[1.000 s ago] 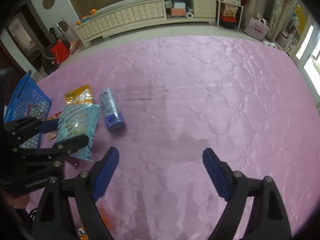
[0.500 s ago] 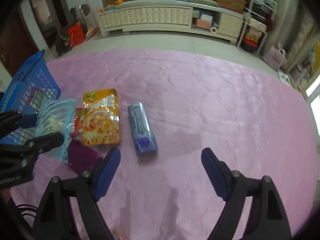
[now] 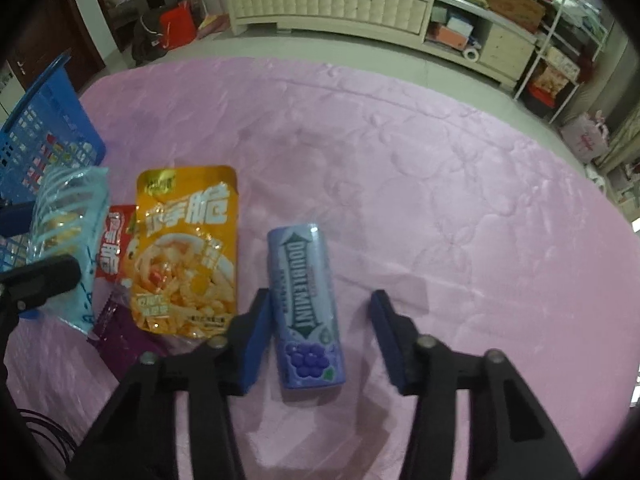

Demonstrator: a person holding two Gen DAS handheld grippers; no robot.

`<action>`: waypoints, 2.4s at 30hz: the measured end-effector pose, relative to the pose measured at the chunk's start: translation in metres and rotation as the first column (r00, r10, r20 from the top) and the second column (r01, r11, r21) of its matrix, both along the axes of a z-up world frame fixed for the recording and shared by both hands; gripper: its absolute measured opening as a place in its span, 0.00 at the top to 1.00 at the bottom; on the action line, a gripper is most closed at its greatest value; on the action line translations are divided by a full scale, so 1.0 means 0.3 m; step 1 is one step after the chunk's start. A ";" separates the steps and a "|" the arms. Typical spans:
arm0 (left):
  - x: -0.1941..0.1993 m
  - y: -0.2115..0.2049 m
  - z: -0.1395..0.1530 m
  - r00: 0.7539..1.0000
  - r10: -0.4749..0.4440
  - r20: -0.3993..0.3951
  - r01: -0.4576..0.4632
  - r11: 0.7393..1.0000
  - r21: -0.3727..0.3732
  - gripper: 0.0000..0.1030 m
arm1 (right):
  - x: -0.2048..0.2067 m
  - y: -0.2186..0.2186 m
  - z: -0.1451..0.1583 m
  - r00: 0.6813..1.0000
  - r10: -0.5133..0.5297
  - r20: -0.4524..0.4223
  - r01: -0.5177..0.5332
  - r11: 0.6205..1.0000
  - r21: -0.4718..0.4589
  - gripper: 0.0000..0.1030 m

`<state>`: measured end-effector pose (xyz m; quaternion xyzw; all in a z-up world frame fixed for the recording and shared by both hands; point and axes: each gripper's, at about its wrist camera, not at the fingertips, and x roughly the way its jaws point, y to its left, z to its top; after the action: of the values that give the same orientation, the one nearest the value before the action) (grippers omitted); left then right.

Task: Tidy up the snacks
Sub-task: 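Carry the light-blue pack and Doublemint tube over the blue basket with both tools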

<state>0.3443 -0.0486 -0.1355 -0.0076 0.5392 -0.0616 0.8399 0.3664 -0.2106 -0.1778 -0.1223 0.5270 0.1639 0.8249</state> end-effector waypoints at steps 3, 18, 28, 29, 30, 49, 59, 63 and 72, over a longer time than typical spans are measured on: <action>-0.003 -0.002 0.001 1.000 0.001 -0.009 -0.001 1.000 -0.010 0.49 | -0.022 0.012 0.005 1.000 0.026 0.012 -0.026 1.000 -0.014 0.66; -0.218 -0.004 0.274 0.993 -0.010 0.117 0.019 0.997 -0.075 0.49 | -0.286 0.023 0.371 0.986 0.056 0.157 -0.062 0.998 0.033 0.67; -0.397 0.204 0.493 0.968 0.056 0.246 -0.040 0.997 -0.069 0.49 | -0.444 0.211 0.634 0.955 0.107 0.276 -0.133 0.988 0.078 0.67; -0.415 0.241 0.507 0.965 0.067 0.254 -0.051 0.996 -0.069 0.49 | -0.456 0.256 0.645 0.950 0.128 0.285 -0.154 0.986 0.071 0.67; -0.423 0.268 0.511 0.963 0.074 0.258 -0.059 0.996 -0.065 0.49 | -0.452 0.271 0.649 0.948 0.140 0.287 -0.165 0.984 0.067 0.67; -0.557 0.808 0.447 0.920 0.318 0.228 -0.315 0.948 -0.048 0.49 | -0.473 0.854 0.495 0.899 0.409 0.159 -0.417 0.909 0.016 0.66; -0.571 0.942 0.373 0.912 0.358 0.201 -0.351 0.934 -0.071 0.49 | -0.413 1.024 0.286 0.907 0.420 -0.032 -0.419 0.908 0.025 0.66; -0.578 0.953 0.357 0.908 0.374 0.188 -0.365 0.927 -0.082 0.49 | -0.409 1.055 0.229 0.916 0.392 -0.090 -0.392 0.920 0.018 0.66; -0.580 0.949 0.356 0.906 0.380 0.187 -0.367 0.925 -0.101 0.49 | -0.409 1.065 0.208 0.918 0.366 -0.156 -0.354 0.930 0.097 0.38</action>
<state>0.1704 0.2363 -0.0288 -0.1311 0.4371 0.0827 0.8860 0.2438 0.1089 -0.1154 -0.1752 0.5585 0.3401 0.7360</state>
